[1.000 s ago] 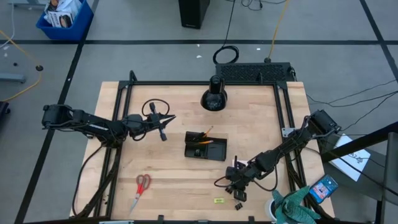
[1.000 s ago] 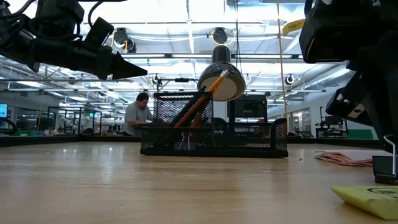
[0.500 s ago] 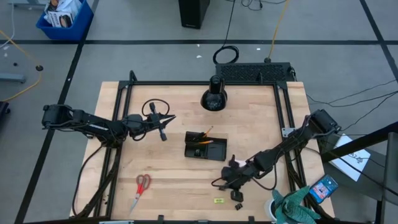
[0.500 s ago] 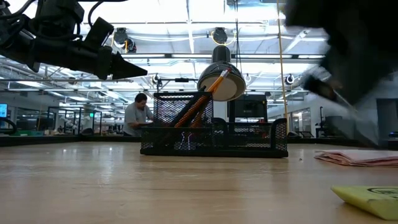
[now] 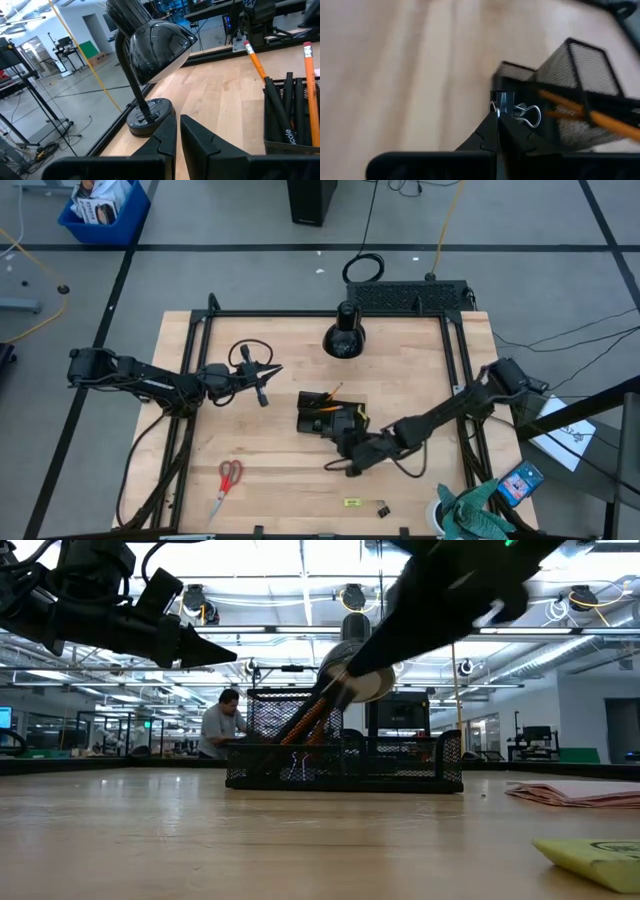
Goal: Pick and place office supplies into organizer
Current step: Put the black binder clip into the black desk organizer
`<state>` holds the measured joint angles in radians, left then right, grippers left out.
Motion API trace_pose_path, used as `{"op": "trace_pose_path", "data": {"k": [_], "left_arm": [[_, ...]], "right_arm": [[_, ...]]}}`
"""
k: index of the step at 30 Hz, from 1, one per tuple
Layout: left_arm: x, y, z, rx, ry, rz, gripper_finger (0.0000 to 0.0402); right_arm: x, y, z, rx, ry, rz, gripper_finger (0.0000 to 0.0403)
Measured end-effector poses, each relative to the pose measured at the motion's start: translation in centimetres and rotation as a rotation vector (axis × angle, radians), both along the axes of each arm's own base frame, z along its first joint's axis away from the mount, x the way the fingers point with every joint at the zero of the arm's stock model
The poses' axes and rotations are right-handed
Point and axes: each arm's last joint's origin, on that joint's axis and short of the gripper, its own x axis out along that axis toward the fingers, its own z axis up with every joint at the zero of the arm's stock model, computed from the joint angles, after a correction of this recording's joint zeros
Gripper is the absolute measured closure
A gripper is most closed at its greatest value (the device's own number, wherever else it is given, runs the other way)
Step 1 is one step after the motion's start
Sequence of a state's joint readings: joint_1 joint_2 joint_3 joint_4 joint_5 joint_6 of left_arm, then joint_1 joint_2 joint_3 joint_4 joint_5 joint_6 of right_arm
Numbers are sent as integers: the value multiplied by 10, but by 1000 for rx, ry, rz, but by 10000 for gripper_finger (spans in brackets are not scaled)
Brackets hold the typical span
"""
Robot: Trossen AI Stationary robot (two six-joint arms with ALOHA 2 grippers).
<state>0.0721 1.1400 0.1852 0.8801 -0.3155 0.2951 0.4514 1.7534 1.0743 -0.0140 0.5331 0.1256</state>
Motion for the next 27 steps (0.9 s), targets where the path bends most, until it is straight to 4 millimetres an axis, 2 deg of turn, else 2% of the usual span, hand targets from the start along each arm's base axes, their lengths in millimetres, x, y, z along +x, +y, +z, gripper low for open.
{"op": "trace_pose_path", "data": {"k": [6,9,19,23,27], "left_arm": [[0,1,-1,-1,11,8,371],[0,1,-2,-2,18,9,371],[-1,3,-2,8,22,20,371],[-1,4,-1,-9,12,23,371],[-1,4,-1,-9,11,22,371]], "right_arm": [[22,-12,-28,-90,-16,5,402],[26,-17,-33,-118,-19,-13,402],[28,-17,-18,-206,-103,-35,403],[33,-30,-21,-191,-85,-59,403],[37,-41,-33,-193,-42,-80,403]]}}
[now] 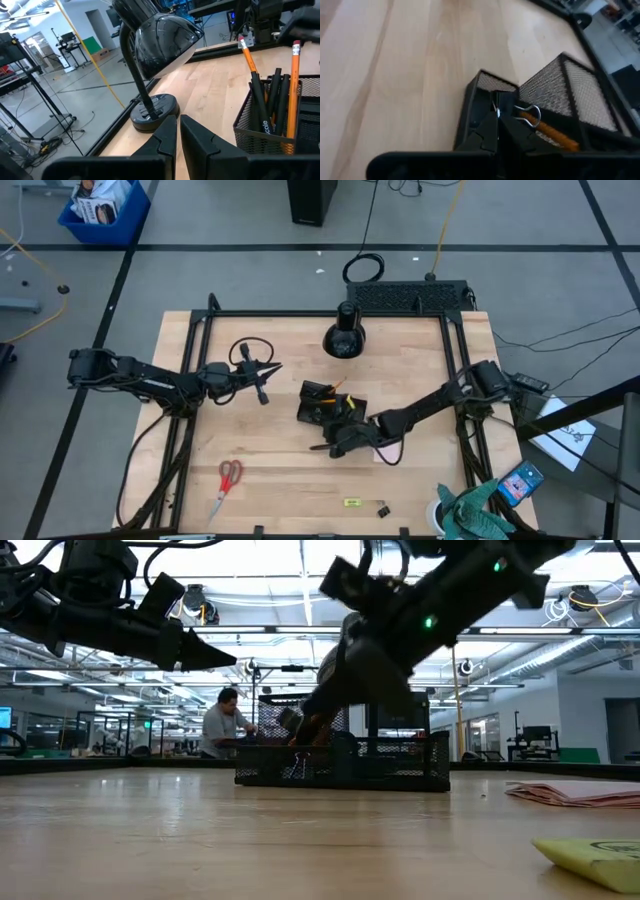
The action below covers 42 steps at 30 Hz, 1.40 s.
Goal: Pick and place office supplies into organizer
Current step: Put the black binder clip into the black desk organizer
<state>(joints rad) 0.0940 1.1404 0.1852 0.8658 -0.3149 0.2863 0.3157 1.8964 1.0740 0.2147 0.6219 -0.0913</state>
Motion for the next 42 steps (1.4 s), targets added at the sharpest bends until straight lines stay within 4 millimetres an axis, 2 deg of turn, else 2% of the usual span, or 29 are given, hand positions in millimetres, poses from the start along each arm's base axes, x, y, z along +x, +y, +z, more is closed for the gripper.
{"op": "trace_pose_path", "data": {"k": [8,14,24,42], "left_arm": [[0,0,0,4,3,0,371],[0,1,0,4,3,3,371],[0,1,0,-1,1,3,371],[0,1,0,-3,1,3,371]], "right_arm": [[7,-15,-16,55,42,-2,403],[6,-13,-17,92,55,4,403],[-1,3,-22,127,110,54,403],[-9,4,-29,195,191,31,403]]}}
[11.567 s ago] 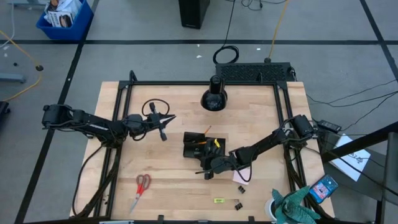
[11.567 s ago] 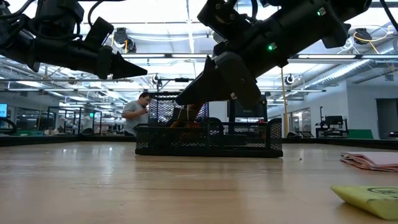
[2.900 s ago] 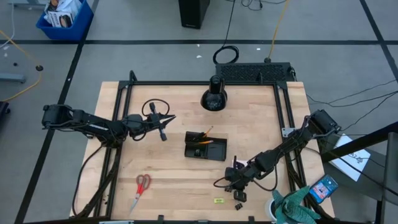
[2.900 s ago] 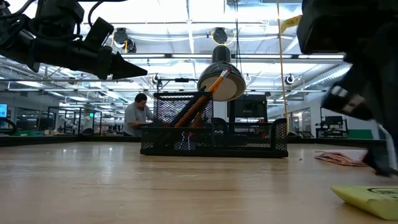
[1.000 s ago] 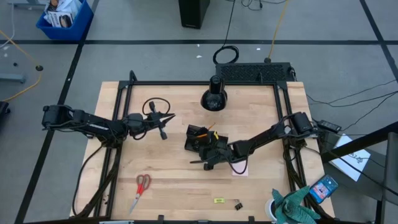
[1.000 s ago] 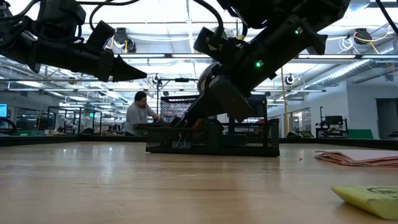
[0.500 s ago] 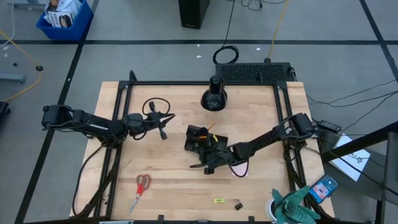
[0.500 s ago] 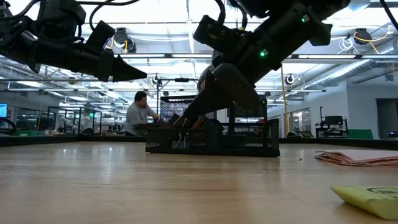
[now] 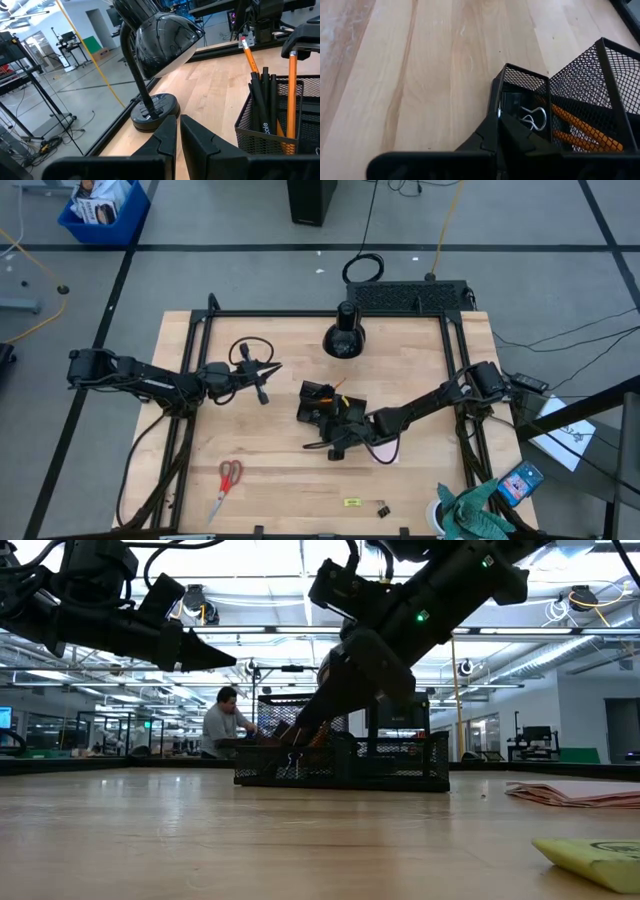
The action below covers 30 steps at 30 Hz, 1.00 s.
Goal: Pick and place office supplies into organizer
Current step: Put the black binder clip into the black desk organizer
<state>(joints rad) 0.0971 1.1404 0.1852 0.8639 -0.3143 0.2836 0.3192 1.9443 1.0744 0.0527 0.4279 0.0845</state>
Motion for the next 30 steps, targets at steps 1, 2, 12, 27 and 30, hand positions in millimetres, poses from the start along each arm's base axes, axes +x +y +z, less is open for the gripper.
{"op": "trace_pose_path", "data": {"k": [1,2,12,27,30], "left_arm": [[0,0,0,0,0,0,371],[0,0,0,0,0,0,371],[0,0,0,0,0,-1,371],[0,0,0,1,0,-1,371],[0,0,0,1,1,-1,371]], "right_arm": [[-1,0,-1,4,9,-2,403],[-1,0,-1,2,13,-4,403],[1,-14,-2,26,29,-62,403],[-3,-25,-5,75,119,-73,403],[-3,-25,-5,81,126,-69,403]]}}
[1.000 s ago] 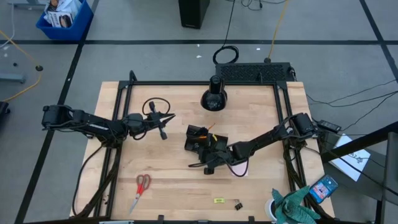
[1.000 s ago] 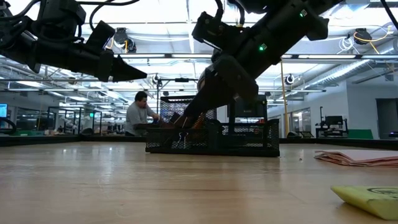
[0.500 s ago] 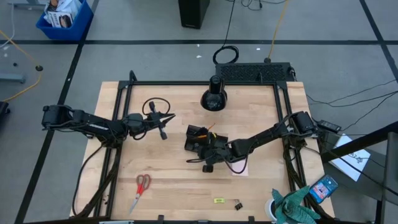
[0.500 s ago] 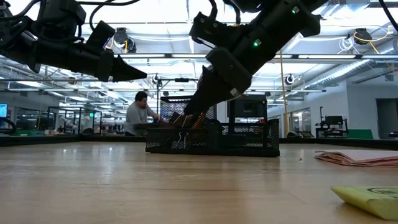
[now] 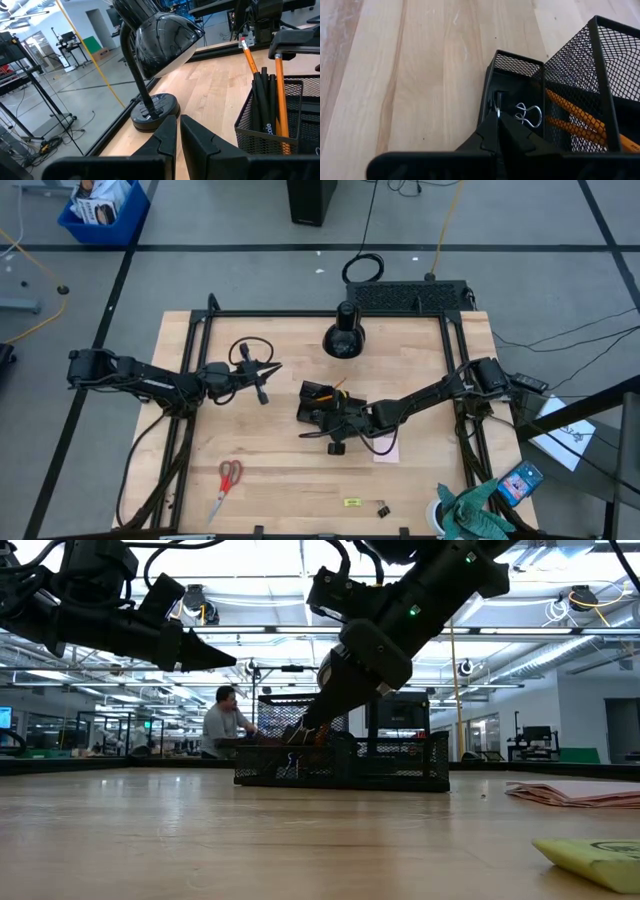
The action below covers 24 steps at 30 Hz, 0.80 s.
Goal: Pick and place office supplies into organizer
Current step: Put the black binder clip into the black desk organizer
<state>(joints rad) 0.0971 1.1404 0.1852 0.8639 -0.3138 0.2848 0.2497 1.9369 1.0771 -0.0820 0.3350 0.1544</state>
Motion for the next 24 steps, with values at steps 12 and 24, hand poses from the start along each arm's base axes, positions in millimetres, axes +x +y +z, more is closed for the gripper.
{"op": "trace_pose_path", "data": {"k": [12,24], "left_arm": [[0,0,0,0,-1,0,371],[0,0,0,-5,-2,1,371]], "right_arm": [[-2,9,0,12,1,19,403],[-3,13,0,22,-2,13,403]]}}
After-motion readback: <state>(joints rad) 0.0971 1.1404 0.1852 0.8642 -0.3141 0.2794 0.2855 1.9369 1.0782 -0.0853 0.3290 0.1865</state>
